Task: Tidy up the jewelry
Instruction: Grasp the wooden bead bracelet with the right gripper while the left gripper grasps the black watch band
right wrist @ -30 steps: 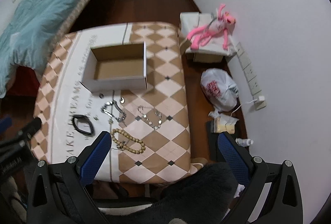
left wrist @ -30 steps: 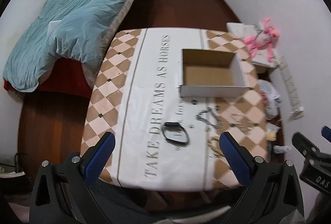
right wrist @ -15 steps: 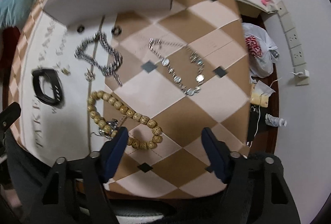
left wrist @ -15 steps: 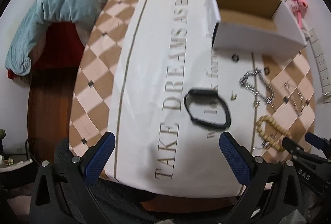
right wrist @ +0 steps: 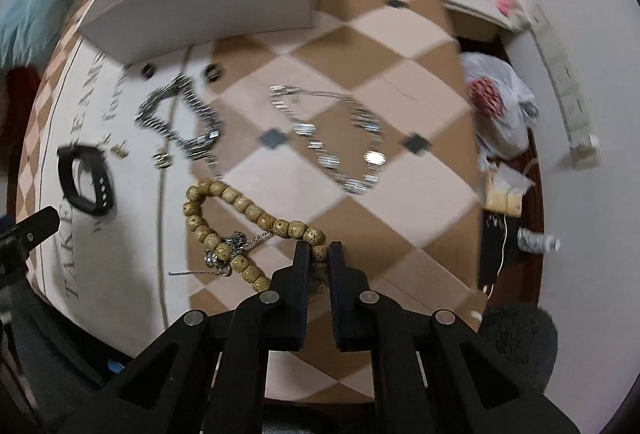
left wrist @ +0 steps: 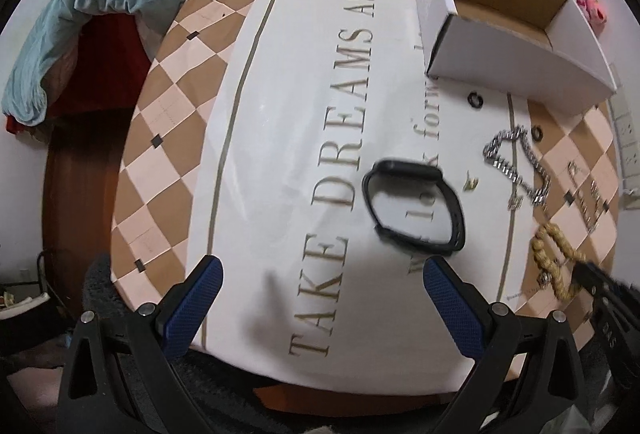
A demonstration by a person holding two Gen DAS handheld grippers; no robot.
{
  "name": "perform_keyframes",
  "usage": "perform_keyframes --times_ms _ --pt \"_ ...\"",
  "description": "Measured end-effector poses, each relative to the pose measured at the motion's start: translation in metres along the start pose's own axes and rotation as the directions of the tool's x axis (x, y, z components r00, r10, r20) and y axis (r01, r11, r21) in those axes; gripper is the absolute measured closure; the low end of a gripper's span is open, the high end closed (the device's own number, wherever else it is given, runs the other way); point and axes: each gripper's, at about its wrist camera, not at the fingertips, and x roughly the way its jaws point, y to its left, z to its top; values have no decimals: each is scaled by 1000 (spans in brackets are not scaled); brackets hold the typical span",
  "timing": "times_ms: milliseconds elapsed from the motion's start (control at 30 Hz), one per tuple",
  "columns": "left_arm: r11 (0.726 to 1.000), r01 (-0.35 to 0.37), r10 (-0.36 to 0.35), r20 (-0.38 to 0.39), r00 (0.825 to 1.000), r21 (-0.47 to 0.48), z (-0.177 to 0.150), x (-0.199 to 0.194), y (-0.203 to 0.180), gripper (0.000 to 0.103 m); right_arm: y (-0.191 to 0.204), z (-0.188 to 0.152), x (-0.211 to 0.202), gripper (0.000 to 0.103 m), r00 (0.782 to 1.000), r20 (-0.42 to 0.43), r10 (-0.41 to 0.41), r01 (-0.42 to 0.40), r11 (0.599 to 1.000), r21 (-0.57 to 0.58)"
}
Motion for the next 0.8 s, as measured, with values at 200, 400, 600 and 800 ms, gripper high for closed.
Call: perform_keyframes --times_ms 200,400,600,800 --pt "994 102 -103 -9 995 -41 17 15 -1 11 -14 8 -2 94 1000 9 -21 20 999 32" --pt "990 138 -138 -21 990 -17 28 37 -6 74 -5 11 7 94 1000 5 -28 28 999 25" --pt "986 163 -163 14 986 22 29 37 0 100 3 7 4 94 1000 18 -5 5 1000 21" --pt "983 172 -176 75 981 68 18 13 4 101 11 9 -29 94 994 75 83 -86 996 35"
